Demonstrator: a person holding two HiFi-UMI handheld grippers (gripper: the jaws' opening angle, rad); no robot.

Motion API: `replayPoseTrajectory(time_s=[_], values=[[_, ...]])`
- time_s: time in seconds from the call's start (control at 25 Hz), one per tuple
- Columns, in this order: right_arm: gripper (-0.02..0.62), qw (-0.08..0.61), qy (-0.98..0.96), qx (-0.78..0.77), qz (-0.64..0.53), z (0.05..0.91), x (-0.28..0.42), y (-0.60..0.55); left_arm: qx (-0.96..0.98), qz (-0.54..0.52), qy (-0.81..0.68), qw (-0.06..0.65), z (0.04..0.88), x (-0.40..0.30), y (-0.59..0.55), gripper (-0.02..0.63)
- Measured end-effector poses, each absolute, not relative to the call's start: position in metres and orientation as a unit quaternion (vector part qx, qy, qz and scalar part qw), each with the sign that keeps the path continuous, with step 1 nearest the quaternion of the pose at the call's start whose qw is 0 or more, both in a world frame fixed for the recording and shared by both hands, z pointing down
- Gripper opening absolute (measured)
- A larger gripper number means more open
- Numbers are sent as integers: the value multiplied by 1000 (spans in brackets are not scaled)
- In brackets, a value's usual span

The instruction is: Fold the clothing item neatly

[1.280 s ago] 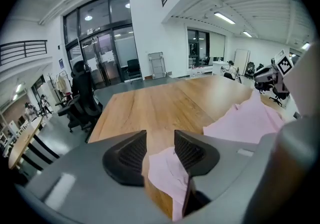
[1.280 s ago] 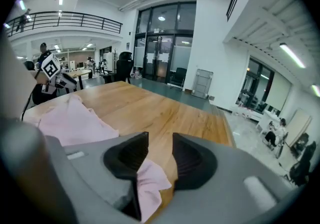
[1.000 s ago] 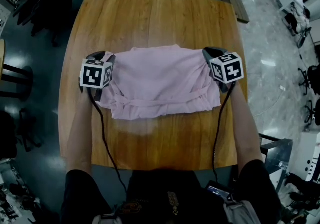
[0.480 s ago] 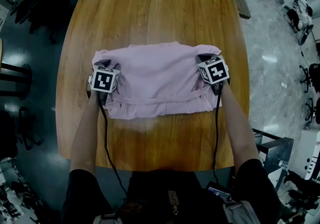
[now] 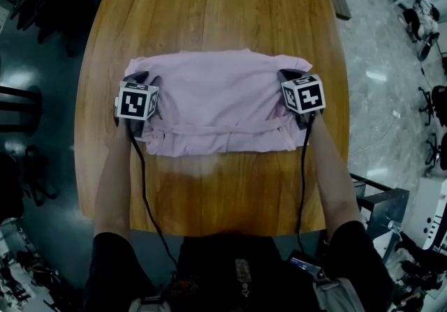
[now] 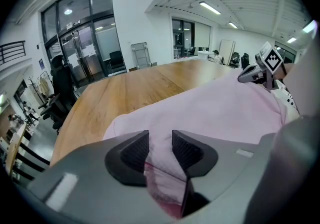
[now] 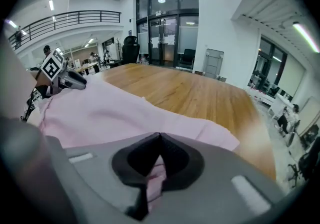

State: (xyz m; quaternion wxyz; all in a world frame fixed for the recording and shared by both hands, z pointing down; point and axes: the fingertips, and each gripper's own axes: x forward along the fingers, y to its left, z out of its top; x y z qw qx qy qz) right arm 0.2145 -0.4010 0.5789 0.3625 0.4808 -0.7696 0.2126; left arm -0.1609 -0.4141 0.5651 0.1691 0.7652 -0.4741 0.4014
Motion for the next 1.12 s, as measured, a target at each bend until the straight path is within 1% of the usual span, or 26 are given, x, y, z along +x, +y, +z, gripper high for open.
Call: replayPoseTrajectory(time_s=[0.28, 0.48, 0.64, 0.76, 0.88, 1.0, 1.12], values=[[3, 331, -783, 496, 177, 522, 209, -372, 783, 367, -476, 160, 519, -165, -377, 156], [3, 325, -794, 483, 174, 510, 183, -328, 793, 368, -456, 168, 516, -151, -330, 156], [3, 337, -792, 474, 186, 524, 169, -290, 801, 360, -442, 183, 521, -135, -296, 156], [3, 366, -774, 478, 197, 549, 174, -267, 798, 392, -427, 165, 541, -130, -281, 156], [3, 389, -750, 486, 223, 577, 182, -253, 794, 409, -421, 157, 557, -133, -280, 141], [3, 385, -740, 501, 231, 584, 183, -246, 790, 410, -423, 172, 568, -141, -278, 132], [3, 371, -737, 513, 238, 586, 183, -240, 790, 388, -432, 195, 569, -154, -273, 132]])
